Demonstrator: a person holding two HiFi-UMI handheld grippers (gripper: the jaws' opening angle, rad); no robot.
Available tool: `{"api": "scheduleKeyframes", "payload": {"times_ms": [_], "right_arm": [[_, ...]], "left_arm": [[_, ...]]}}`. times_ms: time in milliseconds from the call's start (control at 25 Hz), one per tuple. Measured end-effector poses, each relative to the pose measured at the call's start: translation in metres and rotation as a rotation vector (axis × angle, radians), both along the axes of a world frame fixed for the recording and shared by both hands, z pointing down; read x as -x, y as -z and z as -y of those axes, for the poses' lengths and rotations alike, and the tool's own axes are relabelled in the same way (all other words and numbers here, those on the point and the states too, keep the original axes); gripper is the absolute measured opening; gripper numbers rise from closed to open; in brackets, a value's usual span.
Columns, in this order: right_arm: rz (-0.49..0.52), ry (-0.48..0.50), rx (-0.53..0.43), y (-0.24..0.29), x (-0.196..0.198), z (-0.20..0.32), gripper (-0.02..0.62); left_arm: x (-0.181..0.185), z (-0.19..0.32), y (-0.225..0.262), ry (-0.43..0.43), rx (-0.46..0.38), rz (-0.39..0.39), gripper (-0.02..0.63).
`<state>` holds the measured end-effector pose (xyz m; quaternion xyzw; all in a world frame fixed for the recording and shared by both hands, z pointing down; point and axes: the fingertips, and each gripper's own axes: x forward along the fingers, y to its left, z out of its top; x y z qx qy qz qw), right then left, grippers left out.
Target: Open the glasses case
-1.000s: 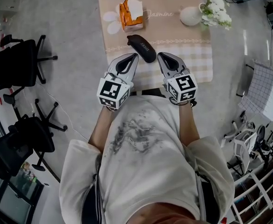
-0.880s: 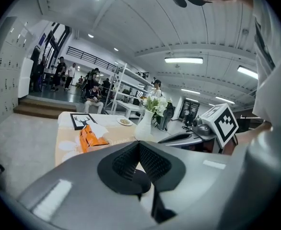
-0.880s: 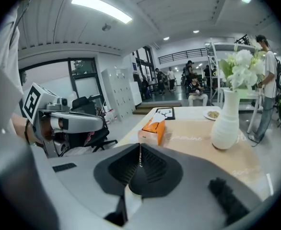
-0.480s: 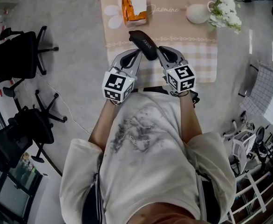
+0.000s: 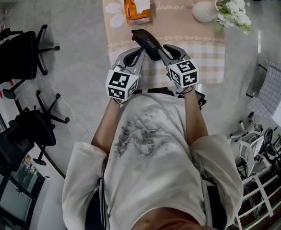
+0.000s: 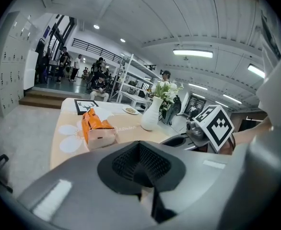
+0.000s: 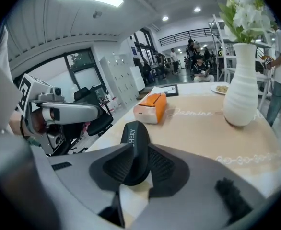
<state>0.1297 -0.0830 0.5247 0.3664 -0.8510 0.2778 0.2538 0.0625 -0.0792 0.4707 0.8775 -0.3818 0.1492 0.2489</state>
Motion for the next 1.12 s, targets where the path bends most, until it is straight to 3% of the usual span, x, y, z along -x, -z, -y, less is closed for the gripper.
{"api": "scheduleKeyframes", "payload": {"times_ms": [280, 720, 1120], "right_arm": [[0.005, 0.033, 0.024, -0.009, 0.015, -0.008, 0.1], [-0.013, 0.077, -0.018, -0.003, 0.027, -0.018, 0.1], [0.04, 0.141, -0.038, 0.005, 0.043, -0.034, 0.1]], "left_arm": [[0.0, 0.008, -0.011, 0.007, 0.011, 0.017, 0.009], [-0.016, 0.021, -0.018, -0.036, 0.002, 0.034, 0.009], [-0.019, 0.025, -0.028, -0.066, 0.028, 0.055, 0.009]]}}
